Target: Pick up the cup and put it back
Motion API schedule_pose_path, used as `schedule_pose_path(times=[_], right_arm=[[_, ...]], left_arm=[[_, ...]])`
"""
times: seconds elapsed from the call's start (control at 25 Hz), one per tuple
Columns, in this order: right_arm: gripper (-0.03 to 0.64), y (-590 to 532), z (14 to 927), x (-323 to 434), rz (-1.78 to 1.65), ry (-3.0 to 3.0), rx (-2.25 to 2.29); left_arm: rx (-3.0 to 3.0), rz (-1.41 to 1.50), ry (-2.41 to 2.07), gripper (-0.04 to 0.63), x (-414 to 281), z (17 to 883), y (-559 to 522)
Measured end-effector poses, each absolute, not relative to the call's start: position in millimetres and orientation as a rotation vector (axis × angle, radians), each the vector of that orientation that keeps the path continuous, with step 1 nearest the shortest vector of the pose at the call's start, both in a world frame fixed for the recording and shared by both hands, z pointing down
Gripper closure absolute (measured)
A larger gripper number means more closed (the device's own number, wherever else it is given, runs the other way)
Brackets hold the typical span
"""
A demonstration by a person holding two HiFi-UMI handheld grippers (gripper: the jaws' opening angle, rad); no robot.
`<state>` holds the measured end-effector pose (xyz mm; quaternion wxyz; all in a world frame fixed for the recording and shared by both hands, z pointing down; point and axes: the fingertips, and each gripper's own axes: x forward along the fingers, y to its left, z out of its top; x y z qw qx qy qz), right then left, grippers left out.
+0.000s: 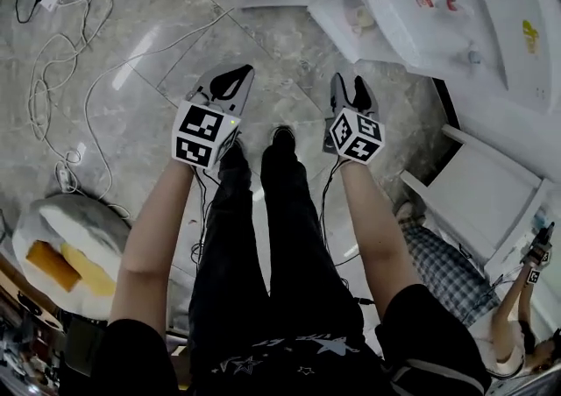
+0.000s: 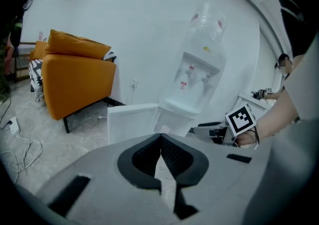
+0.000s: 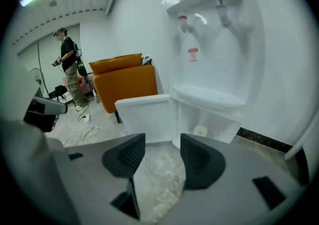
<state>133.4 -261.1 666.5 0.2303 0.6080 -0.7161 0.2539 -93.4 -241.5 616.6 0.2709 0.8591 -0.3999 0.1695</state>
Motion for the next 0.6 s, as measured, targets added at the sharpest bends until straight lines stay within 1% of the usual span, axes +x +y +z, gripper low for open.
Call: schedule_pose_path(times=[0.2,0.32,0.44,0.6], right_arm=[[0.396,-233.5,582.7,103.2,0.707,-1.991,1.674],[0.419,-218.8,544.8,81.4,0.718,-2.02,1.632],[0.416,-209.7,510.8,58.3,0.676,-2.092,1.524],[0.416,-190.0,459.0,50.0,0.635,-2.179,1.485]], left_arm=[[2.253,0.433,-1.078,0.586,-108.1,556.9,-207.7],[2.276,0.435,-1.067,0.586,-111.7,522.5,-194.8],[2.289,0.428,-1.097,0.586,-110.8,494.8,-191.0],[2.317,0.427,-1.116,0.586,-105.1,452.7,-173.5]])
